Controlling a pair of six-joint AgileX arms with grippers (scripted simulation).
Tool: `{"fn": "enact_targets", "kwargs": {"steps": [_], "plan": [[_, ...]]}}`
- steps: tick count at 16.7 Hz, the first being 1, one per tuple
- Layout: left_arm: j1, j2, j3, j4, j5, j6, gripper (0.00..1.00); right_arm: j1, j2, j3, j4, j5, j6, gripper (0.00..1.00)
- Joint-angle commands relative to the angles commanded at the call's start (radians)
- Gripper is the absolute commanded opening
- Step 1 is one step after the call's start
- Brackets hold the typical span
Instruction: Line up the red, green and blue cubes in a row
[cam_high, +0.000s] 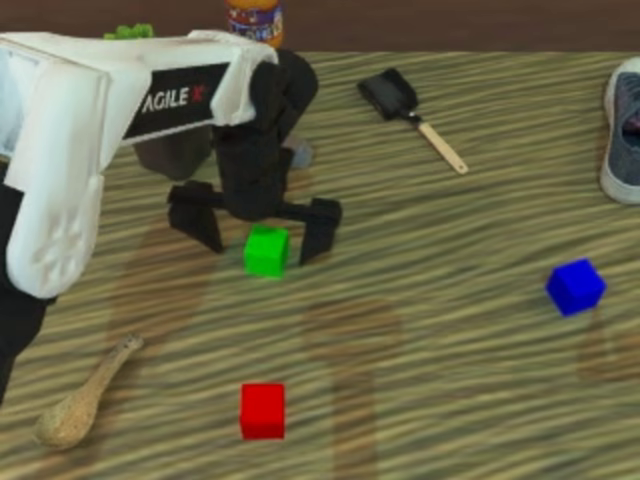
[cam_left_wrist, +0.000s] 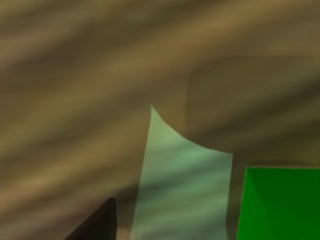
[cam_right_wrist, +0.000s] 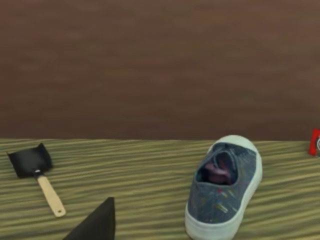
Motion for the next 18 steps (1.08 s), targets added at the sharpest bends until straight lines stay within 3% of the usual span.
{"fn": "enact_targets", "kwargs": {"steps": [1, 14, 18], "plan": [[0.0, 0.0, 0.0, 0.0, 0.0, 0.0, 1.0, 0.0, 0.0, 0.0, 0.0, 0.0, 0.0, 1.0], [0.0, 0.0, 0.0, 0.0, 0.0, 0.0, 0.02, 0.0, 0.0, 0.0, 0.0, 0.0, 0.0, 1.0], [0.0, 0.0, 0.0, 0.0, 0.0, 0.0, 0.0, 0.0, 0.0, 0.0, 0.0, 0.0, 0.0, 1.0]]}}
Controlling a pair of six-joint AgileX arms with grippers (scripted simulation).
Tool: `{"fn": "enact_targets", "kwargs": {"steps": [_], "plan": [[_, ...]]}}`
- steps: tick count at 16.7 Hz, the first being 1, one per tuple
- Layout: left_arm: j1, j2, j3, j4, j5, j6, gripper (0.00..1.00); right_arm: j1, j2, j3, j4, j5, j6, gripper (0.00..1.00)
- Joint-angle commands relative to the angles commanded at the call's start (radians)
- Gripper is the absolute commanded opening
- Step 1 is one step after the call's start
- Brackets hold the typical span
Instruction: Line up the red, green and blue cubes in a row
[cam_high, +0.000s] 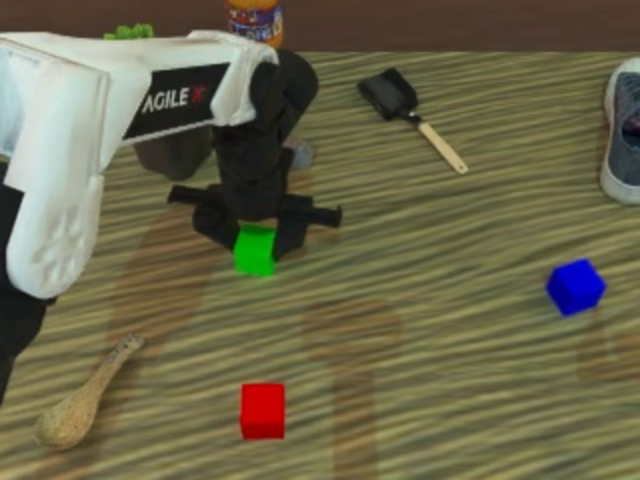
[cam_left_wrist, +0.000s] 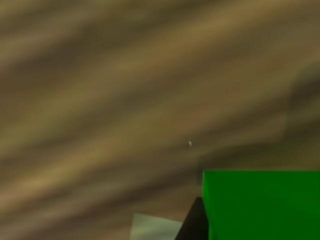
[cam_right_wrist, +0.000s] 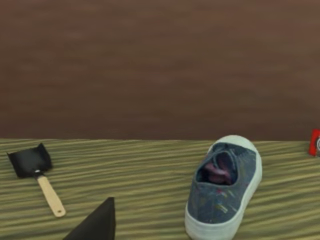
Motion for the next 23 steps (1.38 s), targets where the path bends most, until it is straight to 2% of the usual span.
{"fn": "enact_targets", "kwargs": {"steps": [6, 13, 17, 20, 23], "plan": [[0.002, -0.015, 0.005, -0.008, -0.003, 0.003, 0.0, 0.0, 0.0, 0.0, 0.0, 0.0, 0.0, 1.0], [0.019, -0.078, 0.146, -0.218, -0.004, 0.001, 0.0, 0.0, 0.0, 0.0, 0.0, 0.0, 0.0, 1.0], [0.021, -0.086, 0.158, -0.232, -0.004, 0.001, 0.0, 0.0, 0.0, 0.0, 0.0, 0.0, 0.0, 1.0], [0.002, -0.092, 0.144, -0.226, -0.005, -0.011, 0.0, 0.0, 0.0, 0.0, 0.0, 0.0, 0.0, 1.0], [-0.07, -0.149, 0.064, -0.206, -0.007, -0.111, 0.0, 0.0, 0.0, 0.0, 0.0, 0.0, 0.0, 1.0]]}}
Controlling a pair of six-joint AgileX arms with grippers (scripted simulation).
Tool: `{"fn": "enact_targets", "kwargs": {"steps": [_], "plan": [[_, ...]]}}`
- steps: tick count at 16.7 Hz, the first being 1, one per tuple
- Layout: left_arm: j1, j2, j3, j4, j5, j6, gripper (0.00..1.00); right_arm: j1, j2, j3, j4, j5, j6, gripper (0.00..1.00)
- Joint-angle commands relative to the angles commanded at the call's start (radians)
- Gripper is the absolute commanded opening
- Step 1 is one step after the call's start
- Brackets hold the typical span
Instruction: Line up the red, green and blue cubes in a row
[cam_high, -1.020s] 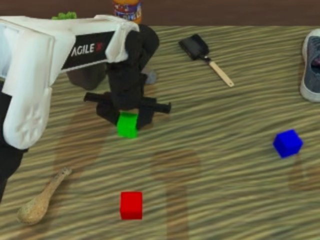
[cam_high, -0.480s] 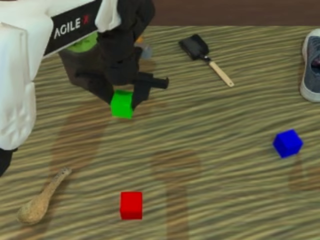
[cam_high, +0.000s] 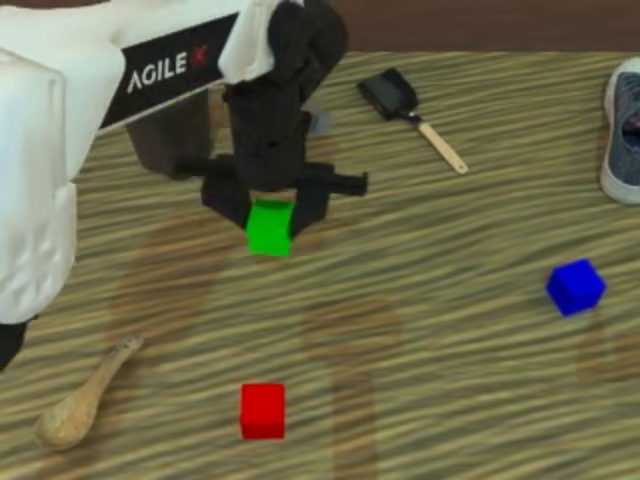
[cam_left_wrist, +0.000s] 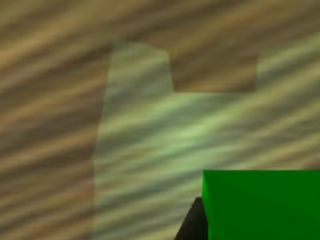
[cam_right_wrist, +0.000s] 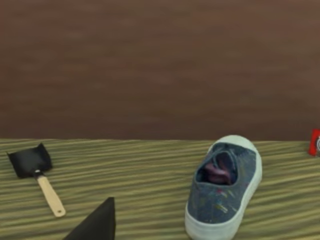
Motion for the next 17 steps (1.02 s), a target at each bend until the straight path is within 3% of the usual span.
{"fn": "enact_targets", "kwargs": {"steps": [8, 11, 17], "plan": [[-0.297, -0.254, -0.355, 0.092, -0.005, -0.477, 0.0, 0.0, 0.0, 0.0, 0.0, 0.0, 0.0, 1.0], [-0.343, -0.3, -0.409, 0.111, -0.006, -0.532, 0.0, 0.0, 0.0, 0.0, 0.0, 0.0, 0.0, 1.0], [-0.34, -0.291, -0.42, 0.126, -0.006, -0.528, 0.0, 0.0, 0.0, 0.0, 0.0, 0.0, 0.0, 1.0]]}}
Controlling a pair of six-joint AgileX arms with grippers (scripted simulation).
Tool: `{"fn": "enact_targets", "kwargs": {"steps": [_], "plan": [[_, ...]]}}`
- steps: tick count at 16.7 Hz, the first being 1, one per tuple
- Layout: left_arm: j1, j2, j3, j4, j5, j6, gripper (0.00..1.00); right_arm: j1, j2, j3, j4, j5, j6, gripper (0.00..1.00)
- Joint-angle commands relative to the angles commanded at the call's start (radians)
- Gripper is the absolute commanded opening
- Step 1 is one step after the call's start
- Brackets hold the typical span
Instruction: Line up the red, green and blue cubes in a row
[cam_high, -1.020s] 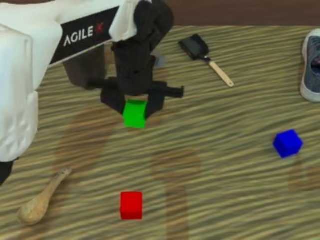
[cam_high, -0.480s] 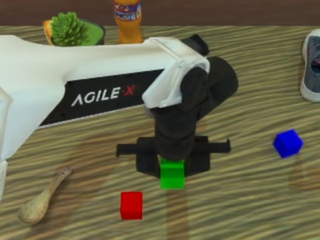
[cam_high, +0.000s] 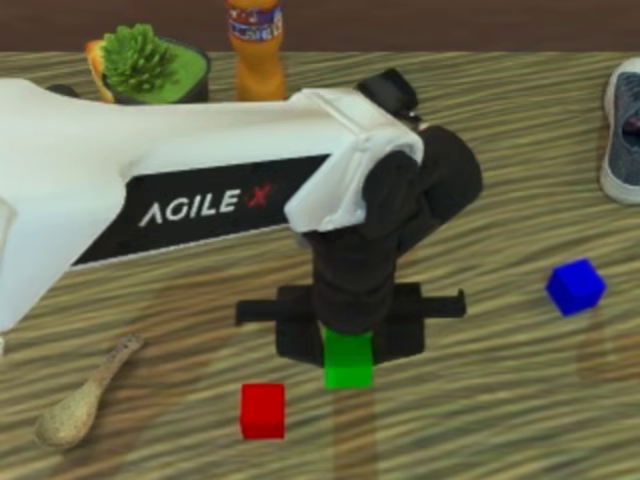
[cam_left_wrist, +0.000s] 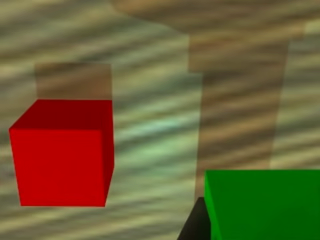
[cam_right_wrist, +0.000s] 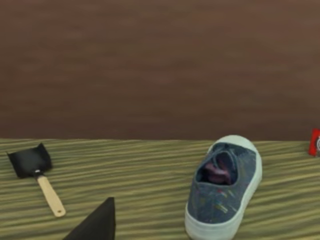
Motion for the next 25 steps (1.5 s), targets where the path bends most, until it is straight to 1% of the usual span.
{"fn": "enact_targets", "kwargs": {"steps": [6, 11, 24, 25], "plan": [[-0.003, 0.071, -0.126, 0.209, 0.001, -0.003, 0.0, 0.0, 0.0, 0.0, 0.0, 0.0, 0.0, 1.0], [-0.005, 0.084, -0.144, 0.235, 0.001, -0.004, 0.0, 0.0, 0.0, 0.0, 0.0, 0.0, 0.0, 1.0], [-0.005, 0.084, -0.144, 0.235, 0.001, -0.004, 0.98, 0.0, 0.0, 0.0, 0.0, 0.0, 0.0, 1.0], [-0.005, 0.084, -0.144, 0.235, 0.001, -0.004, 1.0, 0.0, 0.0, 0.0, 0.0, 0.0, 0.0, 1.0]]}}
